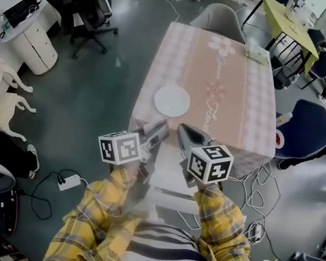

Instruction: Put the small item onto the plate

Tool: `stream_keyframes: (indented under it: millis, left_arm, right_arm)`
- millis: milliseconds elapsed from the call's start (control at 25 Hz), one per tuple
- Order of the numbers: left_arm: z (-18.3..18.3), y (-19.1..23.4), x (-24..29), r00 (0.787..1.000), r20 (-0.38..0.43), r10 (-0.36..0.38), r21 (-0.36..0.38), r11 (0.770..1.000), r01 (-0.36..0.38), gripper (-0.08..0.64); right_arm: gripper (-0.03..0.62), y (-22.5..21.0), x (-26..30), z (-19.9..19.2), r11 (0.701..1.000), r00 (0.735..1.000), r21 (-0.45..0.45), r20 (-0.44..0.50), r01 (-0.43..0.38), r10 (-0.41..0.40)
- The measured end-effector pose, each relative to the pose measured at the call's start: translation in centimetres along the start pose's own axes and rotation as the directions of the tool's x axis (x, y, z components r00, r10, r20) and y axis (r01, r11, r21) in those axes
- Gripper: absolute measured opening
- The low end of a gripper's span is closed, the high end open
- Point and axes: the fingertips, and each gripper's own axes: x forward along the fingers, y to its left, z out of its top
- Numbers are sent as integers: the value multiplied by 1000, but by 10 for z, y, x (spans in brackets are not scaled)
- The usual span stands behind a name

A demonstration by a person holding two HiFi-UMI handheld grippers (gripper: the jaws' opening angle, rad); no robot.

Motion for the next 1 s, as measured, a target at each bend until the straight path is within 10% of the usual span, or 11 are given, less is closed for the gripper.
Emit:
stream_keyframes:
  millis: [1000]
  left_arm:
    - [36,105,126,985,-146,89,-55,994,-98,103]
  right_arm:
    - [-3,-98,116,-12,996,981,-2,-174,89,-88]
